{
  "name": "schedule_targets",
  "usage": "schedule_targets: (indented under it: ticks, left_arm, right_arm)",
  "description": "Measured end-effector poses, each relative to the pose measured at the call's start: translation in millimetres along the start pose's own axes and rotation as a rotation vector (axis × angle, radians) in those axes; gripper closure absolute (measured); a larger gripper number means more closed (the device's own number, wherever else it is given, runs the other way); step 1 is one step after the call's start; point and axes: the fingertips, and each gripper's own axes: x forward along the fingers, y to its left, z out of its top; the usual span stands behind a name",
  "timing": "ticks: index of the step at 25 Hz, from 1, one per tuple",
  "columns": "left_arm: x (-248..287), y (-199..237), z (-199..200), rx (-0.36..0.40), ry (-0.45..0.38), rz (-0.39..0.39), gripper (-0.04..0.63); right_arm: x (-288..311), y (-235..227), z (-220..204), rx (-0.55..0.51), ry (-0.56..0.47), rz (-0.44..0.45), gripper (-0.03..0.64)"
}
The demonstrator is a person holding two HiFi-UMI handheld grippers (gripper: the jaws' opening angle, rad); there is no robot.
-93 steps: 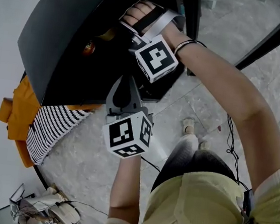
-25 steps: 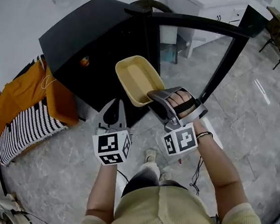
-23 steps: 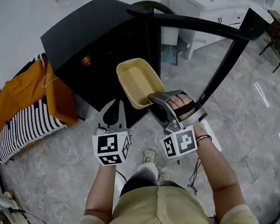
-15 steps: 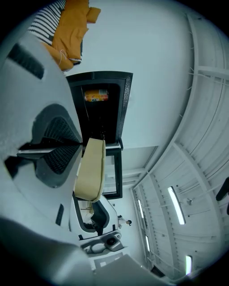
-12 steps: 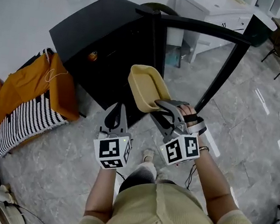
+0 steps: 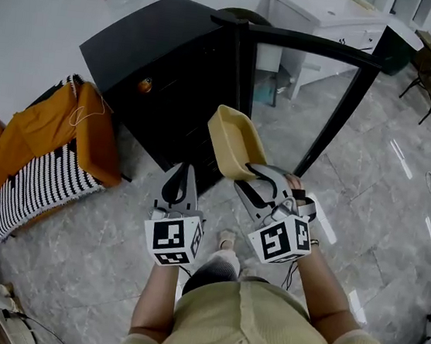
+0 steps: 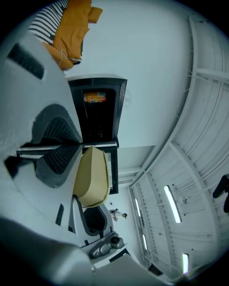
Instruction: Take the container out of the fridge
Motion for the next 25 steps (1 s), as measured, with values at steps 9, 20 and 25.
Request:
schedule_targets:
  ticks: [9,20,25]
  left_arm:
    - [-17.1,-17.2,0.5,0.0,-0.001,-0.03,0.571]
    - [-40.9,-36.4,-4.8,-0.008,0.004,-0.018,0.571]
    - [-49.8,-46.0,-3.2,0.002,0.007,-0.017,0.571]
  right_arm:
    - [-19.7,13.1,-0.1,0.009,0.016,0.0,0.448]
    - [-52.9,21.2,3.4,0.006,-0.002,-0.003,0.448]
    - [-63.9,24.8,1.3,0.006,-0.007,0.005,0.449]
